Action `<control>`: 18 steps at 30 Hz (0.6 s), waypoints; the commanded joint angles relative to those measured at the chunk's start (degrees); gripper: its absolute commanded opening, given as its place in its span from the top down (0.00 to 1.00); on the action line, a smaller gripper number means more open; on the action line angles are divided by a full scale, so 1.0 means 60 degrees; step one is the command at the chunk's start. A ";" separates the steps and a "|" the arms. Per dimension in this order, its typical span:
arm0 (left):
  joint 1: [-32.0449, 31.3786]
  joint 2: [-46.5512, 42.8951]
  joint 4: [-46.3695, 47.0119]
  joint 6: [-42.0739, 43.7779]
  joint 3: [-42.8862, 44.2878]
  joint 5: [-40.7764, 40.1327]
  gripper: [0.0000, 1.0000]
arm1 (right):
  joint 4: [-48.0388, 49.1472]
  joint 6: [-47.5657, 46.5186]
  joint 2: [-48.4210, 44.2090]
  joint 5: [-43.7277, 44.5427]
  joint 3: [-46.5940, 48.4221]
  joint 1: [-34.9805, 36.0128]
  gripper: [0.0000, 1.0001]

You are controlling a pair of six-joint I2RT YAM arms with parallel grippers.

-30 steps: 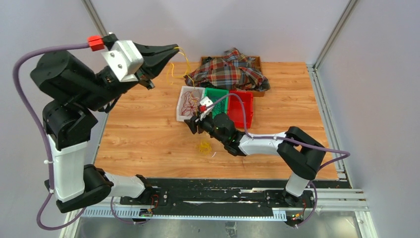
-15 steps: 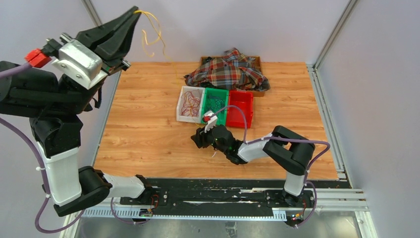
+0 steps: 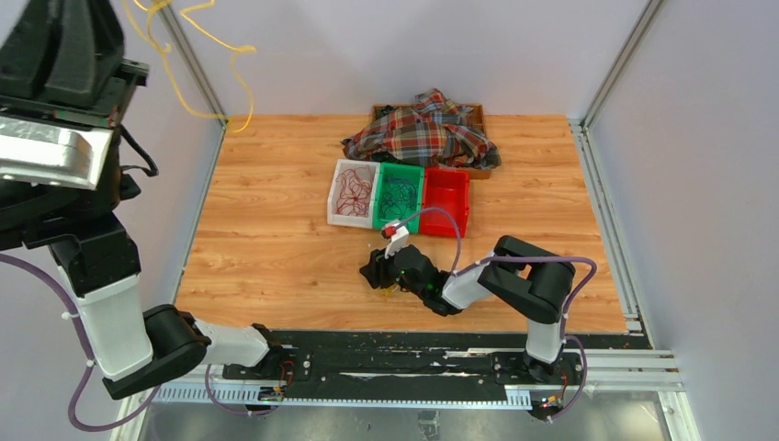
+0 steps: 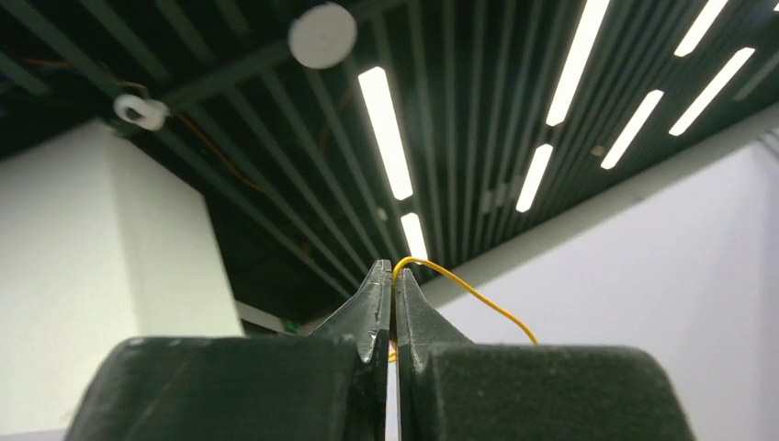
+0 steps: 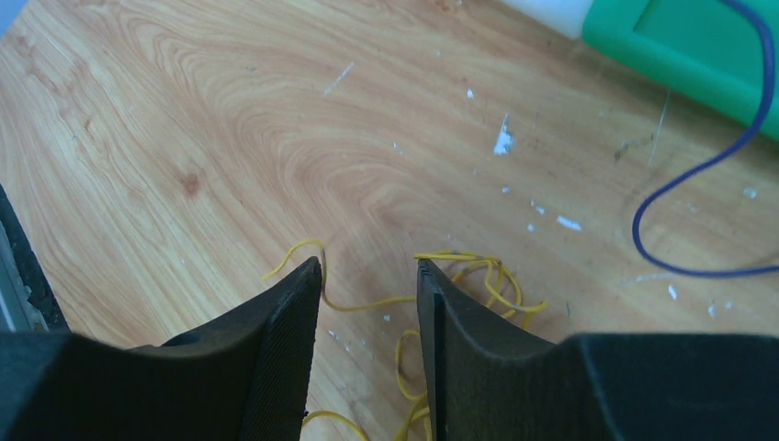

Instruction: Untangle the cables

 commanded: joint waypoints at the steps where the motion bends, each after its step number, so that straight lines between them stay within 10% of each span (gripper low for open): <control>1: 0.0059 0.0212 0.1316 0.1443 0.0638 -0.0183 1.00 | 0.0404 0.0589 0.0073 0.0479 -0.0318 0.0234 0.56; 18: 0.0028 -0.1759 -0.1655 -0.1071 -0.5062 0.0671 1.00 | -0.1932 -0.0657 -0.5126 0.0651 -0.0545 0.0166 0.28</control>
